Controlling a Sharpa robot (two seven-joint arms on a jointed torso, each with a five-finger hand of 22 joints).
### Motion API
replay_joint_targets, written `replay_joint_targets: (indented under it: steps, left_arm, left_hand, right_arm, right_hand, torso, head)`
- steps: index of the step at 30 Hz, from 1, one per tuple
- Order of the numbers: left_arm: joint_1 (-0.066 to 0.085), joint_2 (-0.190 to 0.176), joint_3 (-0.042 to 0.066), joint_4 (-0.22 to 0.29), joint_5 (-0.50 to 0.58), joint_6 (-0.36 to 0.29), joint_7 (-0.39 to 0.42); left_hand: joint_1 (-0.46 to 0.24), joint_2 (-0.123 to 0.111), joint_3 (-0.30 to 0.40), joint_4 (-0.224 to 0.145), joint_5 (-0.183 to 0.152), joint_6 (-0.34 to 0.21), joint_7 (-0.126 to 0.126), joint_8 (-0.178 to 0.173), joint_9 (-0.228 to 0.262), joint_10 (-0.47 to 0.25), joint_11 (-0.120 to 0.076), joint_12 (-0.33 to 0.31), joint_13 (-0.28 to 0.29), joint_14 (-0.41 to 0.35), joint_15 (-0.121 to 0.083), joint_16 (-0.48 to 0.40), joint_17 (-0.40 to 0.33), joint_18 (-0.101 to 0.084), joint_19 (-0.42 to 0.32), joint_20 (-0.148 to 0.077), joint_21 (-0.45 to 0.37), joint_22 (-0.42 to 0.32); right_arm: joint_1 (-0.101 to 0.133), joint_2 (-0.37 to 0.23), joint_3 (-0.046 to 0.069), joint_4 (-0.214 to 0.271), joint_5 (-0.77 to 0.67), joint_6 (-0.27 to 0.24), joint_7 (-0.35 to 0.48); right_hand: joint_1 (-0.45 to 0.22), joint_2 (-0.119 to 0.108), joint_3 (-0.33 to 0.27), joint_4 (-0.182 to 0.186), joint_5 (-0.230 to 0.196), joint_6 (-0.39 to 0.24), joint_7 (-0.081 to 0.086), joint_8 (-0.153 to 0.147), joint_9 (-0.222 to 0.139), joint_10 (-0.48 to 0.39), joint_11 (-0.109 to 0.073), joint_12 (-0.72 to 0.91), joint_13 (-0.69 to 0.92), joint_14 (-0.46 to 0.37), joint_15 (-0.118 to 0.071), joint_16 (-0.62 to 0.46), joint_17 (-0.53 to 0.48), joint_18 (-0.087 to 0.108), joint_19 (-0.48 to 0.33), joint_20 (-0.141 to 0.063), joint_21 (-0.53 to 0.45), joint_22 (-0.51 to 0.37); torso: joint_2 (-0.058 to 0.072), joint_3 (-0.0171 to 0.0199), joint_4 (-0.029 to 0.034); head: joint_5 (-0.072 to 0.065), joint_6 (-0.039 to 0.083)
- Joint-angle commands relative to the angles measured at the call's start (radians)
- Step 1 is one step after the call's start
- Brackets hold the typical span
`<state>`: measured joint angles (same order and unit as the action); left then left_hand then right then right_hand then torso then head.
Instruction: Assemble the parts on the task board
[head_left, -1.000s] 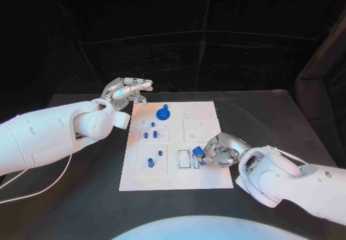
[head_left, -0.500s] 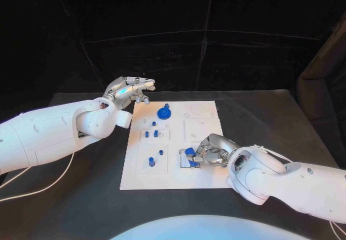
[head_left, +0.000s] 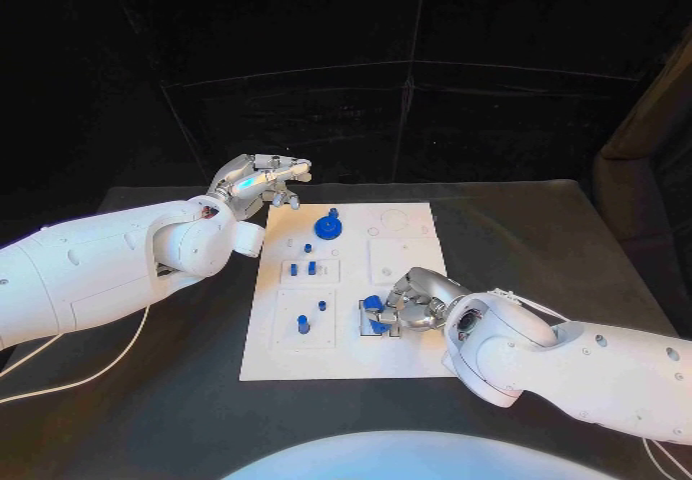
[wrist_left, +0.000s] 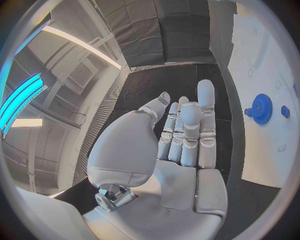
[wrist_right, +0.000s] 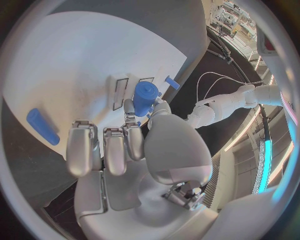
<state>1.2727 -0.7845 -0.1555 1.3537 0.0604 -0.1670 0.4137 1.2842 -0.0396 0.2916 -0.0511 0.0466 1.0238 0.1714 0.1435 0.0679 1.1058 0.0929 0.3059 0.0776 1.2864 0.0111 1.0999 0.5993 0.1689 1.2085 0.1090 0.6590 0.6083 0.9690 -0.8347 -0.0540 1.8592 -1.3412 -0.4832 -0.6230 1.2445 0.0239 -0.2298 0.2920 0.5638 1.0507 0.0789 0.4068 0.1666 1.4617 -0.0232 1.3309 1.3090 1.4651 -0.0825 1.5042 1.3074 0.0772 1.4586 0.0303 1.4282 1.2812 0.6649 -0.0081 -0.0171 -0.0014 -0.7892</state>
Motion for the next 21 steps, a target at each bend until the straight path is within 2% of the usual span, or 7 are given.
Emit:
replay_joint_targets:
  steps: [1, 3, 4, 7, 10, 16, 21]
  left_arm:
    - [0.002, 0.0, 0.001, 0.003, 0.002, 0.009, 0.004]
    - [0.002, -0.001, 0.001, 0.003, 0.002, 0.008, 0.004]
    - [0.002, -0.001, 0.001, 0.003, 0.002, 0.008, 0.004]
    - [0.002, -0.002, 0.001, 0.004, 0.002, 0.008, 0.004]
    - [0.002, -0.003, 0.001, 0.004, 0.002, 0.008, 0.003]
    - [0.002, -0.004, 0.001, 0.005, 0.002, 0.009, 0.003]
    - [0.002, -0.004, 0.001, 0.005, 0.002, 0.009, 0.002]
  left_hand:
    - [0.008, 0.003, 0.0, -0.007, 0.002, -0.01, 0.0, -0.001, 0.0, -0.006, 0.001, 0.003, 0.001, -0.007, -0.001, -0.003, -0.001, 0.014, 0.006, 0.001, -0.004, -0.001]
    - [0.008, 0.003, 0.0, -0.007, 0.002, -0.01, 0.0, -0.001, 0.0, -0.006, 0.001, 0.003, 0.001, -0.007, -0.001, -0.003, -0.001, 0.014, 0.006, 0.001, -0.004, -0.001]
    - [0.008, 0.003, 0.0, -0.007, 0.002, -0.01, 0.0, -0.001, 0.0, -0.006, 0.001, 0.003, 0.001, -0.007, -0.001, -0.003, -0.001, 0.014, 0.006, 0.001, -0.004, -0.001]
    - [0.008, 0.003, 0.0, -0.007, 0.002, -0.01, 0.0, -0.001, 0.0, -0.006, 0.001, 0.003, 0.001, -0.007, -0.001, -0.003, -0.001, 0.014, 0.006, 0.001, -0.004, -0.001]
    - [0.008, 0.003, 0.0, -0.007, 0.002, -0.01, 0.0, -0.001, 0.0, -0.006, 0.001, 0.003, 0.001, -0.007, -0.001, -0.003, -0.001, 0.014, 0.006, 0.001, -0.004, -0.001]
    - [0.008, 0.003, 0.0, -0.007, 0.002, -0.01, 0.0, -0.001, 0.0, -0.006, 0.001, 0.003, 0.001, -0.007, -0.001, -0.003, -0.001, 0.014, 0.006, 0.001, -0.004, -0.001]
    - [0.008, 0.003, 0.0, -0.007, 0.002, -0.01, 0.0, -0.001, 0.0, -0.006, 0.001, 0.003, 0.001, -0.007, -0.001, -0.003, -0.001, 0.014, 0.006, 0.001, -0.004, -0.001]
  right_arm:
    - [0.001, 0.004, 0.0, -0.005, -0.026, 0.001, -0.025]
    - [0.001, 0.007, 0.0, -0.008, -0.03, -0.007, -0.031]
    - [0.001, 0.008, 0.0, -0.009, -0.033, -0.011, -0.033]
    - [0.001, 0.01, 0.0, -0.011, -0.037, -0.015, -0.034]
    - [0.001, 0.012, 0.0, -0.01, -0.04, -0.008, -0.032]
    - [0.001, 0.012, 0.0, -0.006, -0.041, -0.005, -0.028]
    - [0.001, 0.004, 0.0, 0.0, -0.044, -0.02, -0.005]
  right_hand:
    - [-0.01, 0.001, -0.01, -0.003, -0.026, 0.04, -0.031, 0.004, 0.005, 0.007, -0.004, 0.003, 0.03, 0.078, -0.007, 0.003, 0.123, -0.019, 0.0, -0.008, 0.004, 0.001]
    - [-0.047, 0.004, -0.031, -0.008, -0.155, 0.041, -0.032, 0.004, 0.01, 0.007, -0.004, -0.003, 0.029, 0.077, -0.008, 0.001, 0.121, -0.019, -0.001, -0.01, 0.003, 0.0]
    - [-0.091, -0.004, -0.056, 0.008, -0.277, 0.04, -0.036, 0.004, 0.011, 0.002, -0.001, -0.014, 0.021, 0.076, -0.008, -0.002, 0.115, -0.019, -0.001, -0.012, 0.002, 0.0]
    - [-0.13, -0.01, -0.06, 0.001, -0.417, 0.037, -0.03, 0.006, 0.019, -0.004, -0.003, -0.03, 0.011, 0.075, -0.007, -0.005, 0.112, -0.019, -0.002, -0.01, 0.001, -0.001]
    - [-0.15, -0.029, -0.047, 0.002, -0.436, 0.035, -0.03, 0.008, 0.024, -0.005, -0.003, -0.034, 0.011, 0.075, -0.007, -0.006, 0.112, -0.019, -0.002, -0.009, 0.001, 0.0]
    - [-0.234, -0.114, 0.028, 0.005, -0.474, 0.029, -0.03, 0.014, 0.041, -0.006, -0.002, -0.047, 0.012, 0.074, -0.006, -0.009, 0.109, -0.018, -0.004, -0.008, -0.002, -0.002]
    - [-0.216, -0.099, 0.064, 0.001, -0.443, 0.025, -0.03, 0.015, 0.048, -0.005, -0.001, -0.049, 0.016, 0.075, -0.006, -0.009, 0.111, -0.019, -0.004, -0.008, -0.001, 0.0]
  torso:
    - [0.0, 0.0001, 0.001]
    - [0.0, -0.0003, 0.0008]
    - [0.0, -0.0002, 0.0006]
    - [0.0, 0.0005, 0.0004]
    - [0.0, 0.001, 0.0002]
    - [0.0, 0.001, -0.0008]
    - [0.0, 0.0015, -0.0011]
  head:
    - [0.0, 0.0]
    - [0.001, 0.0]
    - [0.001, 0.0]
    - [0.003, 0.0]
    - [0.004, 0.001]
    - [0.005, 0.0]
    - [0.004, 0.001]
